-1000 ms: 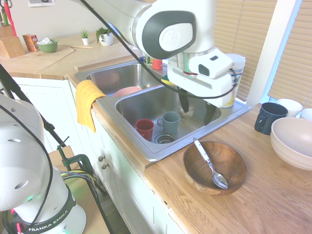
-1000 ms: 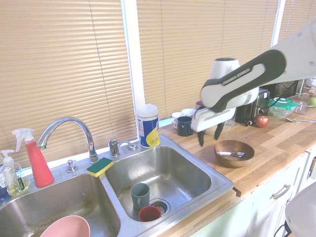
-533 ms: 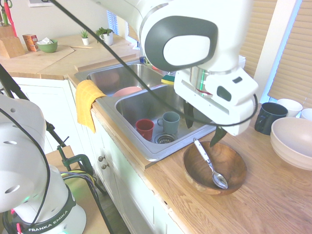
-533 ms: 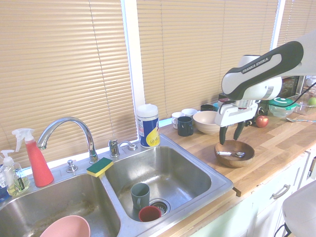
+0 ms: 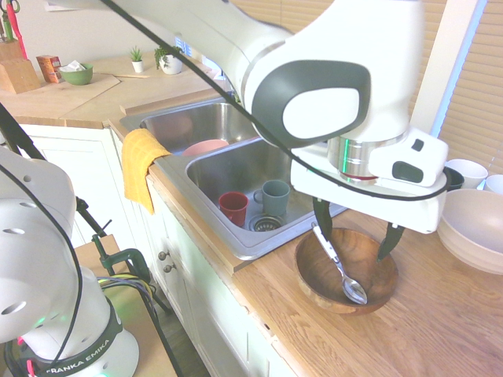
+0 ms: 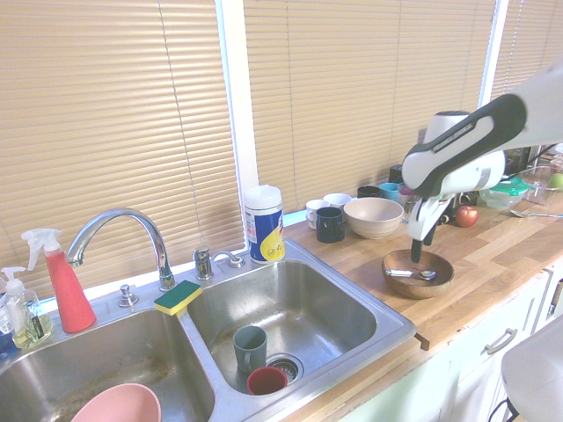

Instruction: Put the spoon into the sink

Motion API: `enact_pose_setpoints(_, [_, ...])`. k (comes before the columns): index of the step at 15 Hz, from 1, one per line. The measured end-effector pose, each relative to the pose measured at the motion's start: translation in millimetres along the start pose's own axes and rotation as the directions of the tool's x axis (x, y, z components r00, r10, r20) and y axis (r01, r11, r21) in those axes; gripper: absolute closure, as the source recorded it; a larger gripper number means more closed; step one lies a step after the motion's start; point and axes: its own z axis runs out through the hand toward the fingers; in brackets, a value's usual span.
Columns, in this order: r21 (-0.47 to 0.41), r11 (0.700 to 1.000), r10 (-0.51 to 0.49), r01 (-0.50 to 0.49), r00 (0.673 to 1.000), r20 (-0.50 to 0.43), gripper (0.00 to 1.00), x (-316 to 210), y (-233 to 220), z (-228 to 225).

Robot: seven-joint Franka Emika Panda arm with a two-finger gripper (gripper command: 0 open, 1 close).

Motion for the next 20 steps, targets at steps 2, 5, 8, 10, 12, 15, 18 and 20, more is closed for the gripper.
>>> enact_pose_setpoints(2, [-0.039, 0.992, -0.118, 0.118, 0.993, 0.022, 0.0, -0.2, -10.6, 10.4])
enact_pose_setpoints(5, [-0.082, 0.961, -0.264, 0.265, 0.964, 0.03, 0.0, -10.6, -14.0, 16.4])
enact_pose_setpoints(8, [-0.093, 0.94, -0.329, 0.329, 0.944, 0.02, 0.0, -14.3, -22.6, 18.0])
enact_pose_setpoints(10, [-0.092, 0.925, -0.37, 0.37, 0.929, 0.009, 0.0, -13.2, -28.8, 16.8])
enact_pose_setpoints(12, [-0.09, 0.914, -0.395, 0.395, 0.918, 0.011, 0.0, -13.4, -34.6, 18.1])
enact_pose_setpoints(15, [-0.091, 0.898, -0.43, 0.431, 0.902, 0.032, 0.0, -16.4, -46.4, 29.2])
enact_pose_setpoints(18, [-0.091, 0.889, -0.447, 0.449, 0.894, 0.036, 1.0, -18.8, -51.0, 42.5])
enact_pose_setpoints(20, [-0.094, 0.887, -0.452, 0.453, 0.891, 0.036, 1.0, -19.9, -52.4, 46.5])
